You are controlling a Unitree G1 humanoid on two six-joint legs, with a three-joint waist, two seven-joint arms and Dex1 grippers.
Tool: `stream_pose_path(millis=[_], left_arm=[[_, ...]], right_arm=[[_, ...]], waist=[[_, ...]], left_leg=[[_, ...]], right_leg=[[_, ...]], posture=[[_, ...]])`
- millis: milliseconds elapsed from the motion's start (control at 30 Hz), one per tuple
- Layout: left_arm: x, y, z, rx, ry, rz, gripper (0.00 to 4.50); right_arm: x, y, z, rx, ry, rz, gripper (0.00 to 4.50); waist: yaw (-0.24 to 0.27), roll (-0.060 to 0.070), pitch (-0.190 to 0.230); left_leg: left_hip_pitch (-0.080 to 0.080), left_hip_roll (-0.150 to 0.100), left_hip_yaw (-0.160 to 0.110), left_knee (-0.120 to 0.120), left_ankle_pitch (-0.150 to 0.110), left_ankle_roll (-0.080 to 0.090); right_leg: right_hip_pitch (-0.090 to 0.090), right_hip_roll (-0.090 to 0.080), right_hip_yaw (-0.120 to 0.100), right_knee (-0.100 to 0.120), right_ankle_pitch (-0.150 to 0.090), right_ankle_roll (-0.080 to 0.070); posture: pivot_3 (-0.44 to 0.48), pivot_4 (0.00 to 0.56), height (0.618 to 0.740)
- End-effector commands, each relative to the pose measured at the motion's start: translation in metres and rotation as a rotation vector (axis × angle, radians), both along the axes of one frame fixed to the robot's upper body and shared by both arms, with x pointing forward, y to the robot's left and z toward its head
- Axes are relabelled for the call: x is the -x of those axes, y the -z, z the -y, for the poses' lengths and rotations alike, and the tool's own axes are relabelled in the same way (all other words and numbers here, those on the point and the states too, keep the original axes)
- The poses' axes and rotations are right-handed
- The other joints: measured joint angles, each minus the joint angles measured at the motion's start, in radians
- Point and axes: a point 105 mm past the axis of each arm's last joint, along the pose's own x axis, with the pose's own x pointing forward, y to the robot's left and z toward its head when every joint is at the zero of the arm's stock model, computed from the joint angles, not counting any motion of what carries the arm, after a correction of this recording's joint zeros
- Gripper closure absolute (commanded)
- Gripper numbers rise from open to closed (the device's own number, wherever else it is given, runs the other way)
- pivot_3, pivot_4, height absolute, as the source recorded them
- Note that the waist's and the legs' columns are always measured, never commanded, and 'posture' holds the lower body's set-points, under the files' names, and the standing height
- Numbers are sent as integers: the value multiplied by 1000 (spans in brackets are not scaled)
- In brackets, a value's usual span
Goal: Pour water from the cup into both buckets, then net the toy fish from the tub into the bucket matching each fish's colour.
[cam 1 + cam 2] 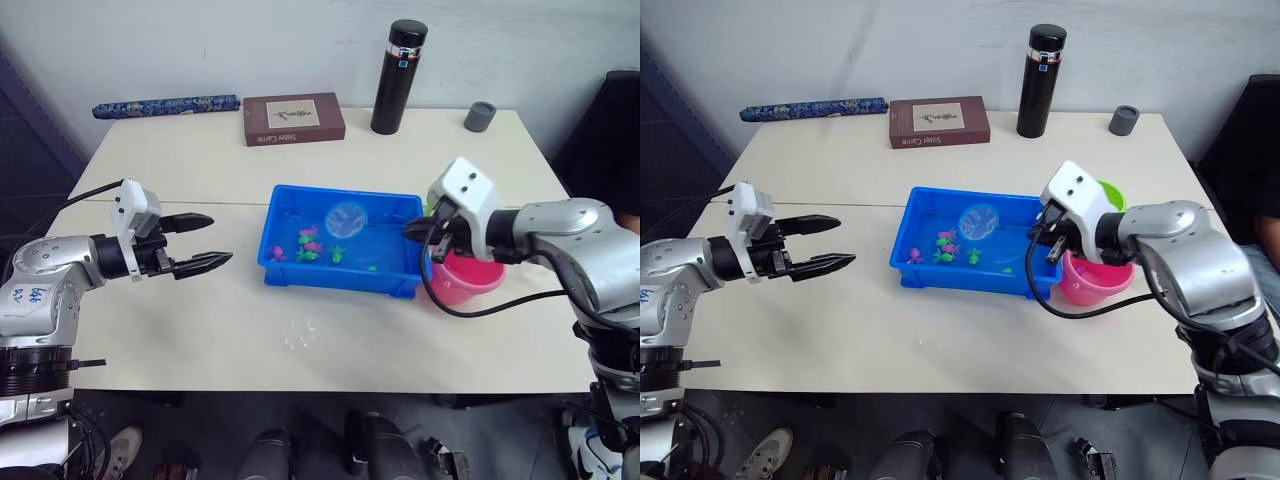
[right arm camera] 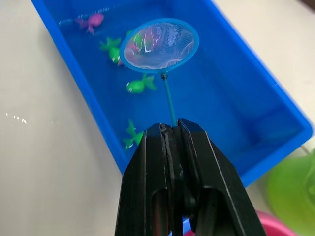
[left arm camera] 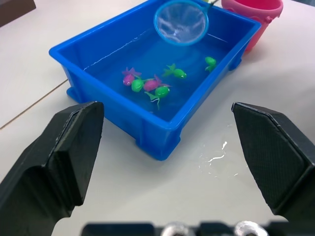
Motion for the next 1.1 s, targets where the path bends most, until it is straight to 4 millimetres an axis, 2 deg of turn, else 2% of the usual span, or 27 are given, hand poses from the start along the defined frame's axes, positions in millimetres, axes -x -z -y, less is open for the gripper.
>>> stream_pose_path(millis=[33, 233, 433, 767, 1100], left_arm=[[2, -14, 2, 14, 7, 55, 33], [2, -12, 7, 17, 14, 53, 33], [4, -12, 6, 14, 10, 57, 33], [7, -11, 7, 15, 6, 54, 33], [8, -11, 6, 19, -3, 59, 33]], right_arm=[[-5, -3, -11, -7, 2, 35, 4500], [-10, 8, -30, -33, -10, 12, 4500], [-13, 18, -21, 9, 35, -10, 4500], [-21, 16, -5, 53, 83, 9, 4500], [-15, 29, -11, 122, 29, -19, 4500]], waist=[[0, 0, 0], [-1, 0, 0], [0, 0, 0], [-2, 0, 0], [-2, 0, 0]], left_leg=[[0, 0, 0, 0, 0, 0], [0, 0, 0, 0, 0, 0], [0, 0, 0, 0, 0, 0], [0, 0, 0, -1, 0, 0], [0, 0, 0, -1, 0, 0]], right_leg=[[0, 0, 0, 0, 0, 0], [-1, 0, 0, 0, 0, 0], [-1, 0, 0, 0, 0, 0], [-1, 0, 0, 0, 0, 0], [-1, 0, 0, -1, 0, 0]], posture=[[0, 150, 740], [0, 150, 740], [0, 150, 740], [0, 150, 740], [0, 150, 740]])
